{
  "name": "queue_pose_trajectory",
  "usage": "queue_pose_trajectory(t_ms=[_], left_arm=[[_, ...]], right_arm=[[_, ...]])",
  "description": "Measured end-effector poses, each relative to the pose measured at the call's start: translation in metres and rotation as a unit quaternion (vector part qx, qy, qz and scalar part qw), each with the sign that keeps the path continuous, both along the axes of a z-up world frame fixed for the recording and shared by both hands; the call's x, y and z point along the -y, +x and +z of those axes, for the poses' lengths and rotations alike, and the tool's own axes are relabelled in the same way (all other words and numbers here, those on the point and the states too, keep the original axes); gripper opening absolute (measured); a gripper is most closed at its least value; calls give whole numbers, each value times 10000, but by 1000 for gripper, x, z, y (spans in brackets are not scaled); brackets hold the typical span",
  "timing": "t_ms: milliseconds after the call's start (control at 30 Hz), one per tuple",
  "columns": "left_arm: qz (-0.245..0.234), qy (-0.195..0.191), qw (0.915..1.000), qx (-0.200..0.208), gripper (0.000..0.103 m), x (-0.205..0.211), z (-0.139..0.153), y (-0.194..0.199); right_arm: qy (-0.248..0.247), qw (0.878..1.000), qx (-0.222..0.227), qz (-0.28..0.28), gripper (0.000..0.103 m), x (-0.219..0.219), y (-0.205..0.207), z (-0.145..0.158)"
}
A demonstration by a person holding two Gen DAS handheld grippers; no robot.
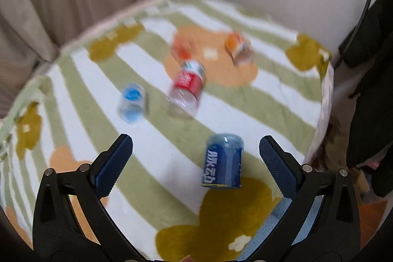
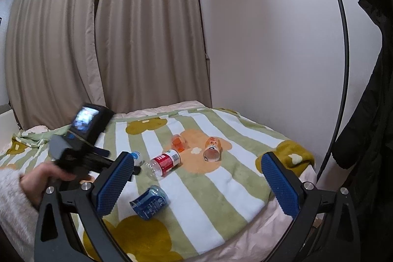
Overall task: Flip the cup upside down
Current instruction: 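Set the blue cup down on the blanket and open the left tool, then move the right tool to the blue cup and close it around the cup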
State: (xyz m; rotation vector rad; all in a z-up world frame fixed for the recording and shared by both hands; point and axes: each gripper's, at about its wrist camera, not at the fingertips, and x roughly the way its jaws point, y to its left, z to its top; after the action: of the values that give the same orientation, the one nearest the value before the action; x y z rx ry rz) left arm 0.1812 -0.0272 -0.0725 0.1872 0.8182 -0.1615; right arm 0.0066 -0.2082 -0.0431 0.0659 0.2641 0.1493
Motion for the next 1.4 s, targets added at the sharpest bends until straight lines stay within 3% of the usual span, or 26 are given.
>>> queue_pose_trajectory(t_ms=[167, 300, 600, 733, 867, 1000, 1100, 1167, 1267, 1400], left_arm=[[365, -153, 9934, 1073, 103, -17, 42, -60], [659, -196, 9809, 1821, 103, -26, 63, -111], [1016, -365, 9751, 1937, 103, -55, 60, -159], [1082, -446, 9739, 1944, 103, -71, 57, -169], [1139, -447, 9731, 1952, 103, -87, 54, -176], [1198, -525, 9719, 1957, 103, -102, 51, -180], [1265, -560, 9718, 1910, 103, -113, 46, -181], [1306, -615, 9721, 1848, 103, -119, 43, -180], [1354, -706, 9721, 1783, 103, -127, 37, -181], [1402, -730, 9728, 1692, 103, -135, 30, -181]], right_arm=[[-27, 9998, 172, -11, 103, -6, -6, 13], [-56, 9995, 306, -14, 103, -14, -12, 22], [-13, 9991, 156, 388, 103, -38, -11, 31], [239, 9957, -395, 802, 103, -55, 18, 28], [536, 9830, -1296, 1183, 103, -74, 67, 14], [667, 9577, -2458, 1342, 103, -98, 122, -13], [813, 9258, -3431, 1363, 103, -112, 160, -48], [965, 8964, -4124, 1308, 103, -121, 184, -79], [1128, 8587, -4870, 1132, 103, -127, 209, -117], [1232, 8320, -5351, 792, 101, -126, 231, -152]])
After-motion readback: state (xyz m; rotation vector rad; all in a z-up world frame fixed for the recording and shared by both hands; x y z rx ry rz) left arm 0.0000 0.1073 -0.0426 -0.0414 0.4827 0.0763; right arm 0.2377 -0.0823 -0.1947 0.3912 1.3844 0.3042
